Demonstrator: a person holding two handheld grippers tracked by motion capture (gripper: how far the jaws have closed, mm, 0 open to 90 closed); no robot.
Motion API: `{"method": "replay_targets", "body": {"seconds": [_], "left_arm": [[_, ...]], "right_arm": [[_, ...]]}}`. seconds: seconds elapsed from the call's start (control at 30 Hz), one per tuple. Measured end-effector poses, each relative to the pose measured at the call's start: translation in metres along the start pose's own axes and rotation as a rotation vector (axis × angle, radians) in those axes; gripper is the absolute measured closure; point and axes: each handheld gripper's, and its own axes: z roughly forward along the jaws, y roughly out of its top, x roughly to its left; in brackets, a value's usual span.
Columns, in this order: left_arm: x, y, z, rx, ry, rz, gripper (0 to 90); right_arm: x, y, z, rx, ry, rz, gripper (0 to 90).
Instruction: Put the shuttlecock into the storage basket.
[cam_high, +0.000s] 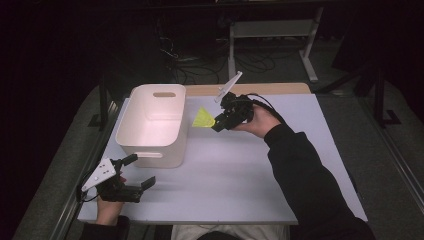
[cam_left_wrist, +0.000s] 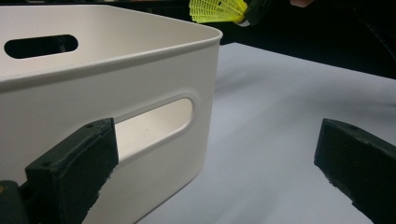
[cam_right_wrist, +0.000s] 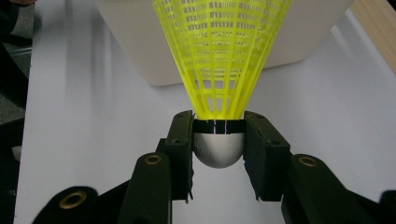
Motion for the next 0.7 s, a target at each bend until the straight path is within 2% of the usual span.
{"method": "replay_targets", "body": {"seconds": [0.4, 0.7], "left_arm": [[0.0, 0.0, 0.0, 0.002, 0.001, 0.0, 0.0], [0.0, 0.0, 0.0, 0.002, 0.001, -0.001, 0.0]], "right_arm": [[0.005, 0.016, -0.01, -0.01, -0.015, -0.031, 63.2], [0.005, 0.028, -0.015, -0.033, -0.01, -0.029, 63.2]]}}
